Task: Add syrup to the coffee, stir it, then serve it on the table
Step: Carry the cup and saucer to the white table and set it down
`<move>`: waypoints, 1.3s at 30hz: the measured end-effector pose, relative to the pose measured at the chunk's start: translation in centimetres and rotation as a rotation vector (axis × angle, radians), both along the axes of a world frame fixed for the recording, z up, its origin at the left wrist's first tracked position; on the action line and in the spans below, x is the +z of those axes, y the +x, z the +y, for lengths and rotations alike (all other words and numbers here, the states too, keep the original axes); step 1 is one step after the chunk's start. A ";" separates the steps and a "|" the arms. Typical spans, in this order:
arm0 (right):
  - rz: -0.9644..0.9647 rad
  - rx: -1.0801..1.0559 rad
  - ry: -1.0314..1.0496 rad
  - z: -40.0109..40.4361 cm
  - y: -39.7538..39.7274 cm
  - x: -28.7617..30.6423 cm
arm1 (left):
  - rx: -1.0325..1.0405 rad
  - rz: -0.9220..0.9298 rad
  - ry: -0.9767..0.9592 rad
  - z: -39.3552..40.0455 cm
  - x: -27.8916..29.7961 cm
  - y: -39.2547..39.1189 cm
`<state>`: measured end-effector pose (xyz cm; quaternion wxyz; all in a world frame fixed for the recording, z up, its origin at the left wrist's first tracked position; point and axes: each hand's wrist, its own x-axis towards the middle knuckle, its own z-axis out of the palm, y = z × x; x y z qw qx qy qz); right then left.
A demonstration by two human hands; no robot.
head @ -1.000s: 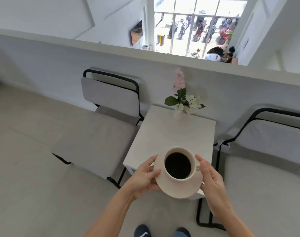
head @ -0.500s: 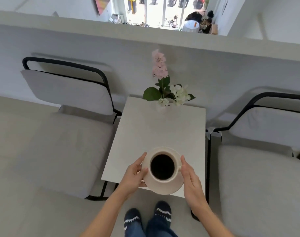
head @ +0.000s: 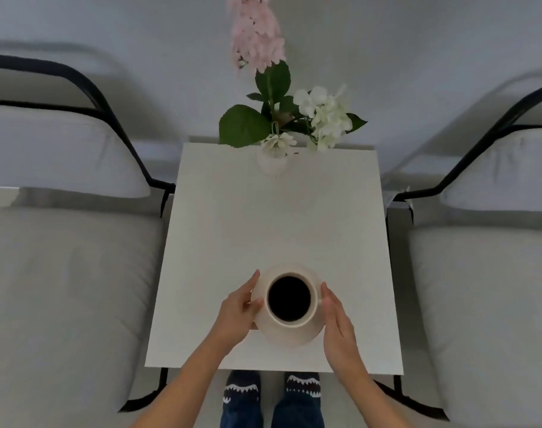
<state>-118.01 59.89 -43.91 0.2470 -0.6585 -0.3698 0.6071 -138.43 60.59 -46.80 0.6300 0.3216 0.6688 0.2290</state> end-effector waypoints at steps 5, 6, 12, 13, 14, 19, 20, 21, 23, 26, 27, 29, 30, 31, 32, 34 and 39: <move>0.002 -0.034 -0.011 -0.1 0.1 -4.1 | -0.228 0.238 0.069 0.3 -4.3 -0.1; 0.005 -0.041 -0.014 -0.1 0.1 -4.7 | -0.249 0.264 0.081 0.2 -4.8 0.0; -0.002 -0.065 0.000 -0.2 -0.1 -7.0 | -0.190 0.339 0.126 -0.5 -6.2 0.7; -0.006 -0.070 0.006 -0.2 -0.1 -7.3 | -0.171 0.345 0.135 -0.7 -6.2 0.8; -0.010 -0.075 0.013 -0.2 -0.1 -7.5 | -0.156 0.352 0.147 -0.7 -6.3 1.0; -0.025 -0.085 0.039 -0.3 0.1 -8.1 | -0.154 0.412 0.205 -0.5 -6.1 1.4; -0.029 -0.079 0.047 -0.4 0.1 -8.1 | -0.159 0.424 0.207 -0.5 -6.0 1.4; -0.034 -0.071 0.056 -0.4 0.1 -8.2 | -0.162 0.433 0.208 -0.5 -6.1 1.3; -0.042 -0.057 0.064 -0.6 0.0 -8.2 | -0.165 0.448 0.220 -0.5 -6.2 1.3; -0.051 -0.045 0.055 -0.6 0.1 -8.3 | -0.181 0.477 0.243 -0.7 -6.4 1.1; -0.057 -0.042 0.054 -0.6 0.1 -8.4 | -0.194 0.491 0.247 -0.6 -6.5 1.0; -0.067 -0.034 0.052 -0.6 0.2 -8.4 | -0.238 0.553 0.251 -0.6 -6.7 0.9; -0.070 -0.027 0.051 -0.6 0.2 -8.3 | -0.268 0.598 0.247 -0.5 -6.8 0.8; -0.072 -0.016 0.053 -0.6 0.2 -8.3 | -0.293 0.634 0.242 -0.5 -6.8 0.6; -0.078 -0.006 0.057 -0.6 0.2 -8.2 | -0.310 0.652 0.240 -0.4 -6.8 0.6; -0.086 0.001 0.064 -0.6 0.3 -8.1 | -0.330 0.652 0.241 -0.4 -6.9 0.5; -0.079 0.007 0.063 -0.9 0.4 -7.9 | -0.375 0.609 0.253 -0.6 -7.2 0.0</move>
